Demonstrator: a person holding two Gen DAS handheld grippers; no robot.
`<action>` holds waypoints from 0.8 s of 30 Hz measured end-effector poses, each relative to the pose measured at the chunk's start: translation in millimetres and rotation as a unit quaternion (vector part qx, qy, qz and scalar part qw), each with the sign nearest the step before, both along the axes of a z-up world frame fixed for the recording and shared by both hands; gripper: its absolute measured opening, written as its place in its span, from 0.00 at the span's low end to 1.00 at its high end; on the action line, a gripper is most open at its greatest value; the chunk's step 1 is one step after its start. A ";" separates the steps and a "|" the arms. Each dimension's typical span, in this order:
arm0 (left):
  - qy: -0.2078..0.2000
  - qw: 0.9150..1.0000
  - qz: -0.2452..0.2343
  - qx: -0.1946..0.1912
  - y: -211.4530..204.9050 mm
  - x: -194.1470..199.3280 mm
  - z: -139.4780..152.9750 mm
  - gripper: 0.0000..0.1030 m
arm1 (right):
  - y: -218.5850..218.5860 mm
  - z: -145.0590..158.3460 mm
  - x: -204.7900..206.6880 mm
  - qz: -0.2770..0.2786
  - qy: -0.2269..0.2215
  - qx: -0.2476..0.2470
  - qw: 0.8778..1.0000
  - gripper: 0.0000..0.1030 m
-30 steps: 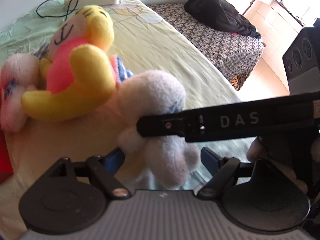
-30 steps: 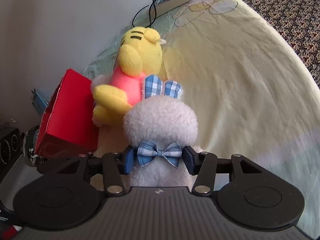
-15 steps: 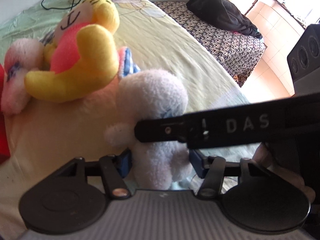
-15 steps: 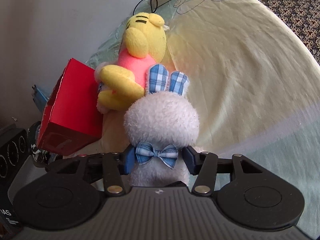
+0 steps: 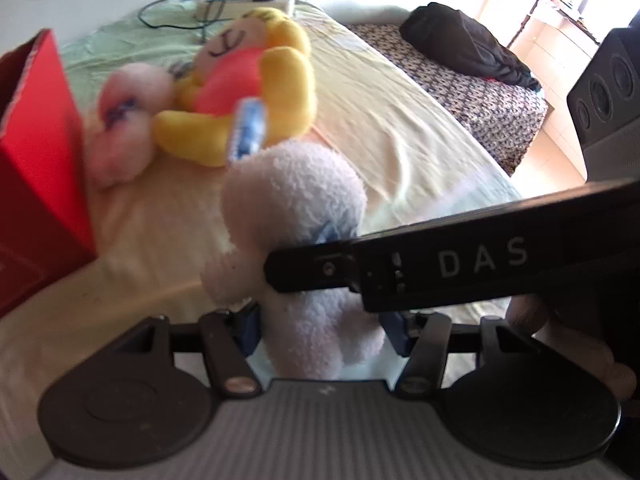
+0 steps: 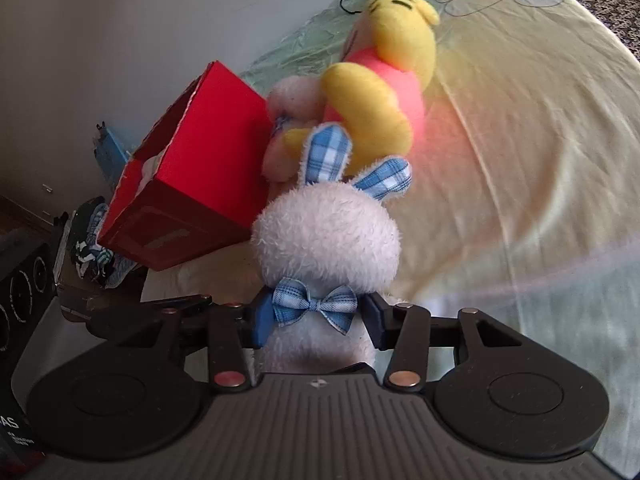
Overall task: Organize objects
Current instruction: 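Carry the white bunny with the right gripper over the red box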
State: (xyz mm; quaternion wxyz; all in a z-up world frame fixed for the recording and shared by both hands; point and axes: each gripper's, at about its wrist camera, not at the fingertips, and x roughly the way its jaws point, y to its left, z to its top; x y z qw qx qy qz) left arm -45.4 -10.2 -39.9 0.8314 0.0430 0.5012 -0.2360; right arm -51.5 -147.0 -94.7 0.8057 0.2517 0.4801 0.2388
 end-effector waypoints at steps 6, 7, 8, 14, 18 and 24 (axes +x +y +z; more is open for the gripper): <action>-0.031 0.999 0.022 0.008 41.8 -14.6 13.7 0.58 | 44.0 13.4 1.8 0.027 -0.023 0.003 0.999 0.48; -0.036 0.999 0.025 0.009 48.0 -16.4 16.2 0.58 | 51.9 15.5 2.6 0.031 -0.026 0.003 0.999 0.48; -0.040 0.999 0.027 0.010 57.1 -18.9 19.0 0.58 | 59.4 17.4 3.7 0.033 -0.028 0.005 0.999 0.48; -0.063 0.997 0.036 0.003 108.5 -29.4 37.7 0.58 | 103.1 31.0 2.2 0.040 -0.048 0.017 0.998 0.48; -0.087 0.995 0.039 -0.005 142.4 -38.2 54.0 0.58 | 133.0 44.4 3.2 0.043 -0.068 0.028 0.996 0.48; -0.124 0.991 0.043 -0.022 186.6 -43.7 76.8 0.58 | 168.3 63.1 5.3 0.038 -0.106 0.039 0.993 0.48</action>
